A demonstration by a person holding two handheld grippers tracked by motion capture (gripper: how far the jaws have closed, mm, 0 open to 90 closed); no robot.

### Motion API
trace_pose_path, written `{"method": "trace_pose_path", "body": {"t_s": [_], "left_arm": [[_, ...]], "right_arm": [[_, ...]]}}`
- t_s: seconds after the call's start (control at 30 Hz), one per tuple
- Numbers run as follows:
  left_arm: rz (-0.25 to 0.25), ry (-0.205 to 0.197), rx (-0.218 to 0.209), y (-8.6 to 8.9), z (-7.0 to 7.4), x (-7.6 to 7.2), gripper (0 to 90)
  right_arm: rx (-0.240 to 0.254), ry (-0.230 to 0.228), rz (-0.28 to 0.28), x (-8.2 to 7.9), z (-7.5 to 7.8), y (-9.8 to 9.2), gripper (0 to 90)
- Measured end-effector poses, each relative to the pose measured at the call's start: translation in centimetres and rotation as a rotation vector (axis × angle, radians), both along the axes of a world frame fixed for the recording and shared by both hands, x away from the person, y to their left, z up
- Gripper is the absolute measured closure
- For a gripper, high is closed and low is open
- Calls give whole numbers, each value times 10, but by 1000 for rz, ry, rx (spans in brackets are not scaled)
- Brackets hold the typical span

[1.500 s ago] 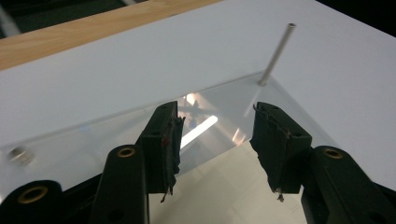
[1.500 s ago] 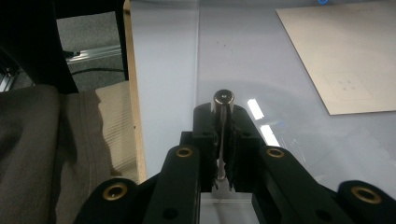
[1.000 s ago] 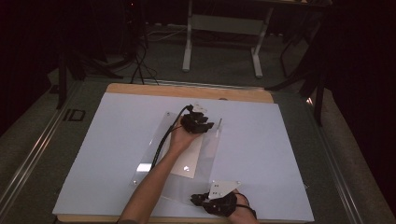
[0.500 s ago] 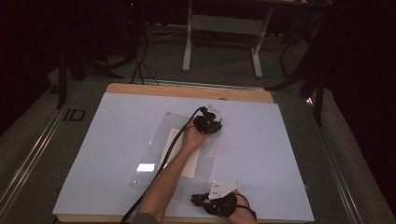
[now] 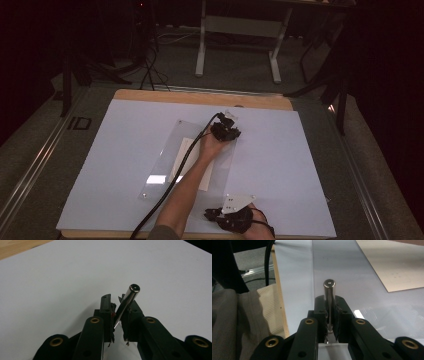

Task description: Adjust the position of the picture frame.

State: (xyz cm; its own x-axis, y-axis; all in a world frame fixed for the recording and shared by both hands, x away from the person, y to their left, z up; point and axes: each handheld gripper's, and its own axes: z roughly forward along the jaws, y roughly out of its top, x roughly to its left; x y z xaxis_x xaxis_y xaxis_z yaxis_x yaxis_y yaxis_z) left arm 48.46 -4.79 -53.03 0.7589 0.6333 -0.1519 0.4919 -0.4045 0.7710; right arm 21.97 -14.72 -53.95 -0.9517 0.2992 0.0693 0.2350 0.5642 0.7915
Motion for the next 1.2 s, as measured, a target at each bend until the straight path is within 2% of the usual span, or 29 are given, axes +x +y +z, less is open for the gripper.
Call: {"method": "trace_pose_path", "body": {"t_s": [0.17,0.3,0.37,0.43,0.47,0.63,0.77,1.0,1.2], "left_arm": [[-1,-1,2,0,0,0,798],[-5,-7,10,-1,0,0,800],[-4,-43,54,-4,1,-3,821],[-6,-92,124,-8,4,-7,843],[-11,-97,137,-8,5,-7,850],[24,-111,140,-2,15,-5,852],[70,-112,171,15,28,2,847],[164,-103,157,58,45,8,842],[232,-92,142,104,61,6,845]], "right_arm": [[-1,-15,-28,-4,0,1,830],[12,20,-34,-2,-1,1,823],[13,24,-33,-2,0,1,825],[16,37,-28,0,0,0,825],[23,48,-31,0,0,0,824],[58,74,-68,2,7,-5,820],[112,101,-113,6,13,-16,809],[184,122,-184,14,26,-34,784],[225,104,-256,23,38,-52,767]]}}
